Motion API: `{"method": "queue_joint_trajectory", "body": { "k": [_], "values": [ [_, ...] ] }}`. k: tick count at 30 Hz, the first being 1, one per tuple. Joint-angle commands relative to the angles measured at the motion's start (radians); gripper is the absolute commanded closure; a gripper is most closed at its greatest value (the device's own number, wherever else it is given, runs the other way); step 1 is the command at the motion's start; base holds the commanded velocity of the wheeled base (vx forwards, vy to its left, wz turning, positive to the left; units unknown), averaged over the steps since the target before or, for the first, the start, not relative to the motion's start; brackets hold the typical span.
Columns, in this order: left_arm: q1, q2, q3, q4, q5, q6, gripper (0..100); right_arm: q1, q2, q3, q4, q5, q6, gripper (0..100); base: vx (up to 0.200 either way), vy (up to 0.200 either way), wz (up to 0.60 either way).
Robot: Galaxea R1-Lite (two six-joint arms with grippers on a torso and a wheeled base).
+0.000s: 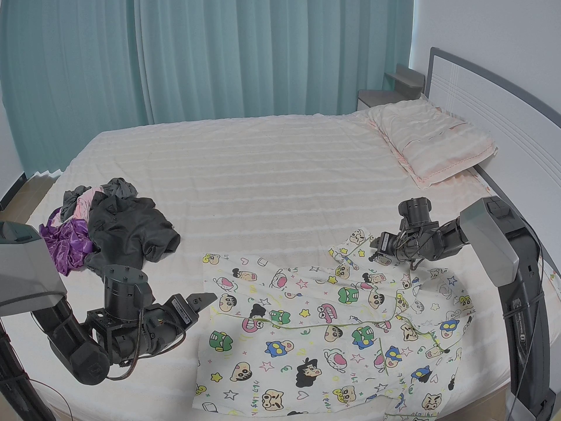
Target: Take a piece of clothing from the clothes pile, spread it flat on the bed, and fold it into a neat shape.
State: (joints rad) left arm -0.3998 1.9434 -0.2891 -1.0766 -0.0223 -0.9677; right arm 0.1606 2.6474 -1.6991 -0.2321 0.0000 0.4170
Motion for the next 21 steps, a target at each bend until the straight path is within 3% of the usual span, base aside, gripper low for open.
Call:
{"method": "queue_joint_trajectory", "body": {
  "k": [1,10,11,21],
  "values": [
    [0.004,0.002,0.001,0.0,-0.001,0.0,0,0.019,0.022,-0.016,0.002,0.002,0.002,0,0.0,0.0,0.0],
    [0.004,0.002,0.002,0.0,-0.002,0.0,0,0.036,0.069,-0.073,0.022,0.003,0.011,0,0.0,0.0,0.0],
    [0.004,0.002,0.004,0.0,-0.002,0.0,0,0.036,0.069,-0.073,0.022,0.003,0.011,100,0.0,0.0,0.0],
    [0.004,0.002,0.004,0.0,-0.002,0.0,0,0.014,0.066,-0.086,0.007,0.0,0.054,100,0.0,0.0,0.0]
  ]
}}
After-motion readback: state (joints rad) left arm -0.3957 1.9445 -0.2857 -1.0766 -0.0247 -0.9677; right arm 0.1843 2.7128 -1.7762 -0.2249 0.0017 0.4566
